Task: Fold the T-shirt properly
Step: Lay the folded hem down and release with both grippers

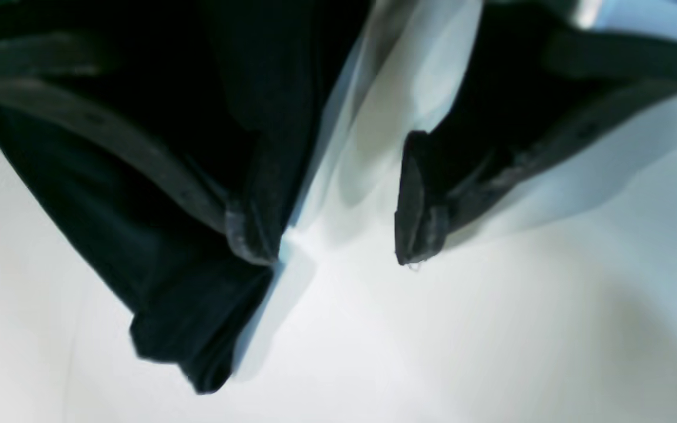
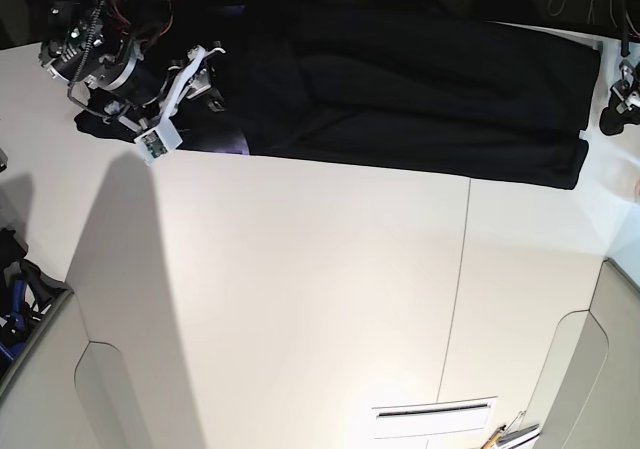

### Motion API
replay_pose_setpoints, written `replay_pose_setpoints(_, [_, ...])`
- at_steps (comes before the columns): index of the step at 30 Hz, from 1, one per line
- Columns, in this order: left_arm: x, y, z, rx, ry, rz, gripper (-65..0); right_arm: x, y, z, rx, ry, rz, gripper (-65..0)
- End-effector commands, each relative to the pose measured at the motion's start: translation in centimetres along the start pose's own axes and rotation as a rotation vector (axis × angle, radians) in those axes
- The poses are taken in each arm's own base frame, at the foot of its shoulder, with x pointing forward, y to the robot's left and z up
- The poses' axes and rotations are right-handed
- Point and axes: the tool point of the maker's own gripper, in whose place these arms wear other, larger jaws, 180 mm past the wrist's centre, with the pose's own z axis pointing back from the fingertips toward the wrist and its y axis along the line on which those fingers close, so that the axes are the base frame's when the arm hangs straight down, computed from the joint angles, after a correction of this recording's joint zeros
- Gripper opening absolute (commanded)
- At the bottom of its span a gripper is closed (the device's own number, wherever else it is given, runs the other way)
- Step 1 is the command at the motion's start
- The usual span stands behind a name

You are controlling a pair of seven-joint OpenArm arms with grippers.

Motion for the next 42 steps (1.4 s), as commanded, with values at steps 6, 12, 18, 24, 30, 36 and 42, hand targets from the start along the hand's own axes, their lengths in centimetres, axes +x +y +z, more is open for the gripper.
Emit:
replay_pose_setpoints(6, [0.5, -0.1, -0.8, -0.008, -0.022, -0.028, -30.3, -1.0, -0.3, -1.0, 0.020, 0.005, -0.040, -29.8])
replay_pose_setpoints(12, [-1.2, -1.3, -2.4, -0.039, 0.031, -0.051, -30.3, -1.0, -0.3, -1.0, 0.021, 0.002, -0.042, -29.8])
replay_pose_setpoints(18, [-3.3, -2.4, -2.9, -0.081, 0.083, -0.007, -30.3, -1.0, -0.3, -1.0, 0.021, 0.002, -0.042, -29.8])
replay_pose_setpoints(24, [-5.9, -3.8, -3.9, -0.125, 0.100, 0.060, -30.4, -0.2, -0.5, -1.1, 0.018, -0.017, -0.037, -29.8])
replay_pose_setpoints(30, [-5.2, -3.8, -4.0, -0.124, 0.063, 0.062, -59.4, 0.3, -0.7, -1.1, 0.015, -0.026, -0.031, -29.8])
replay_pose_setpoints(36, [-3.3, -6.2, -3.4, -0.207, 0.031, 0.055, -65.0, 0.3, -0.8, -1.1, 0.011, -0.025, -0.039, -29.8])
replay_pose_setpoints(42, [-2.5, -13.7, -0.9, -0.493, 0.090, 0.031, -65.0, 0.3, -0.9, -1.1, 0.005, -0.024, -0.048, -29.8])
